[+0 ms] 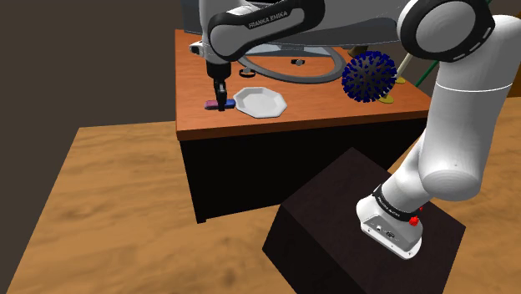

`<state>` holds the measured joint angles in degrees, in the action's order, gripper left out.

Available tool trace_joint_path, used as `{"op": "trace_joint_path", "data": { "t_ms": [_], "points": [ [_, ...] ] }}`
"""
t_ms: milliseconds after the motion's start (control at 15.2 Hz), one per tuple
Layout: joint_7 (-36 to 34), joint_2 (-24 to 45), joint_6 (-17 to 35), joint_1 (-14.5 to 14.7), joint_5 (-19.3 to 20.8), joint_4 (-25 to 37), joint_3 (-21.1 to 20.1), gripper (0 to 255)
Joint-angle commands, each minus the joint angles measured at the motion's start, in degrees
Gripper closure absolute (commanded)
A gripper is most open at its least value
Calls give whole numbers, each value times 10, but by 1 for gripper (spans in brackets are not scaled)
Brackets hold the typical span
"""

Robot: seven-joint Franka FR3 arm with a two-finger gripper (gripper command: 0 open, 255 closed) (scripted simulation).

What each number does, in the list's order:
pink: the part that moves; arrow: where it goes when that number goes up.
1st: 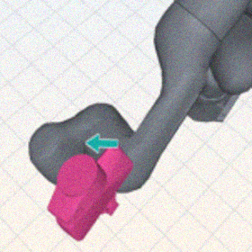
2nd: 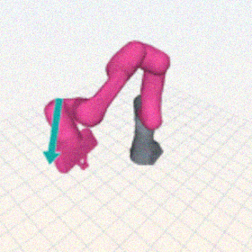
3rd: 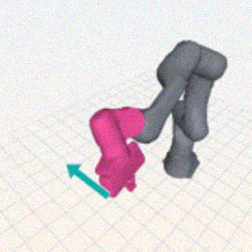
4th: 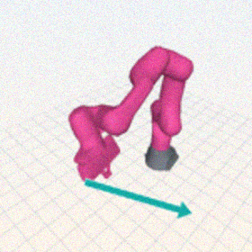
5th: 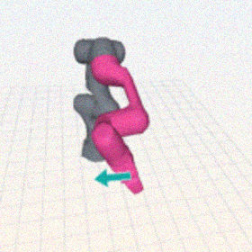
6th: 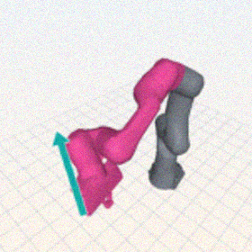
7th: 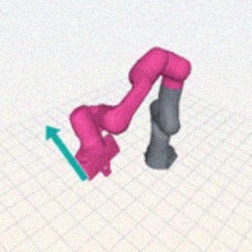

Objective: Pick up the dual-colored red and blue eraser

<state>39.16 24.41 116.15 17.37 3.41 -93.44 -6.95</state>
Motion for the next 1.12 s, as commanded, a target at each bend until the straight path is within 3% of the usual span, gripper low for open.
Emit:
{"op": "trace_joint_path", "data": {
  "t_ms": [0, 1056],
  "points": [
    [1, 0, 0, -1, 0, -2, 0, 255],
    [5, -29, -103, -1, -5, 74, -2, 255]
  ]
}}
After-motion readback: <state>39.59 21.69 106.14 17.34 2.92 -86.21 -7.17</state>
